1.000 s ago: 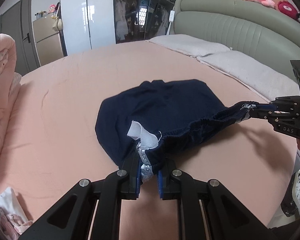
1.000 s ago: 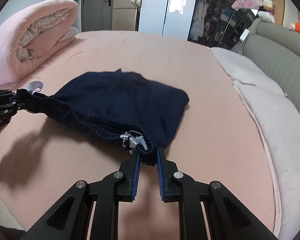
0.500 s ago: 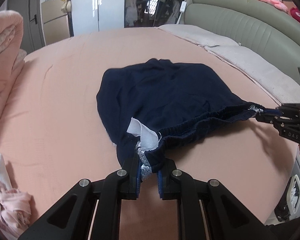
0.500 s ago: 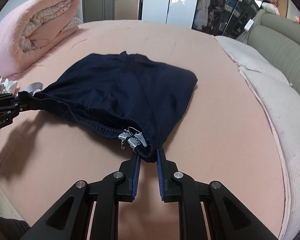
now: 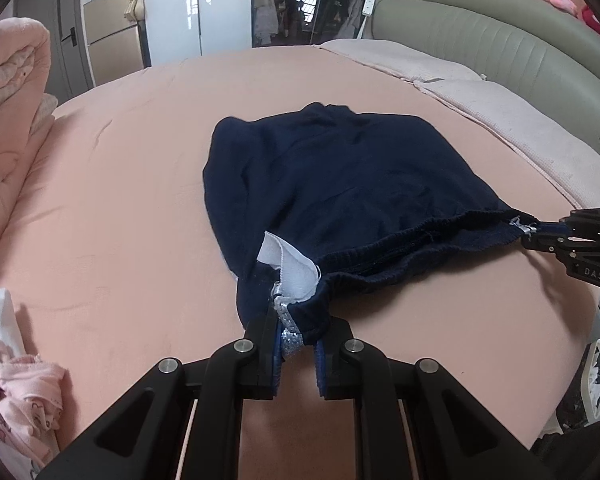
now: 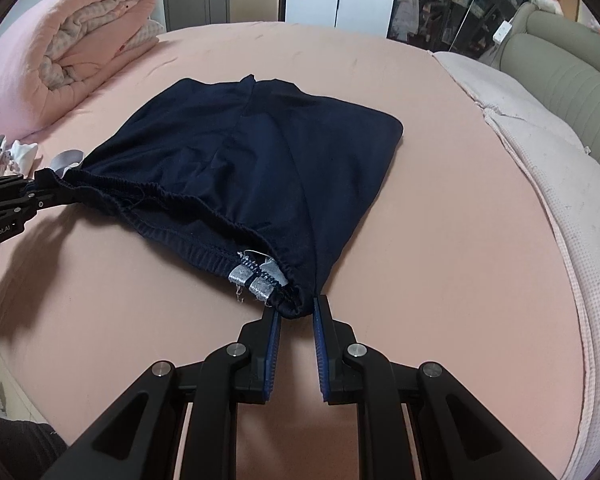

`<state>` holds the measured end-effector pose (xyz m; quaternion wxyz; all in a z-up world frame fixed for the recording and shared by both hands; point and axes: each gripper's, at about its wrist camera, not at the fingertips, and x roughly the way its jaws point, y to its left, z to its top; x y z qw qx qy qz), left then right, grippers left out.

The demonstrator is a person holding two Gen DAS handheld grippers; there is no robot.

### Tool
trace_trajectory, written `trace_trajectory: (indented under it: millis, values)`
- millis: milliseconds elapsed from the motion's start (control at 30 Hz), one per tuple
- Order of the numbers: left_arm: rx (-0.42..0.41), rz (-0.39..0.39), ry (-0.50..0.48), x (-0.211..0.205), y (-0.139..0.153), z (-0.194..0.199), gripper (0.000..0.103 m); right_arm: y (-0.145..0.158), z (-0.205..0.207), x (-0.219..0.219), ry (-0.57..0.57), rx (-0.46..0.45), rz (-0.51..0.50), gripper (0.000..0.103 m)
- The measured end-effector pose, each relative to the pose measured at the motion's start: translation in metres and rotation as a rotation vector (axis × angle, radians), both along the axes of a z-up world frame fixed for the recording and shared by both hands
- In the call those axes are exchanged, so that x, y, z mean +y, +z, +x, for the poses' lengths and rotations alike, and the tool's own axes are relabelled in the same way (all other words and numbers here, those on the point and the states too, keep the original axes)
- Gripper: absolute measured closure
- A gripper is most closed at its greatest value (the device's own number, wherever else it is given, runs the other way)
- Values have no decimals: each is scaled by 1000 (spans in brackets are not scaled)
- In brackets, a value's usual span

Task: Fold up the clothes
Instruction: 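Lower the held shorts onto the bed, laying them flat between both tools, then open the right tool off the waistband while the left tool opens off the striped hem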

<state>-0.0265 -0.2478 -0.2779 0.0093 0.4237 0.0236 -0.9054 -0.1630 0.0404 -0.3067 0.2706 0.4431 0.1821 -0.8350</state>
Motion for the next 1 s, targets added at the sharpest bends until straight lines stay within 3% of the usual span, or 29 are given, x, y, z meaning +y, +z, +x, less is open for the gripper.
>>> trace_trajectory:
  millis: [900, 1000]
  values:
    - [-40, 52, 48, -2, -10, 12, 89, -11, 0, 15, -47, -56, -29, 88]
    - [-50, 77, 51, -4, -10, 13, 86, -10, -3, 19, -59, -87, -49, 79]
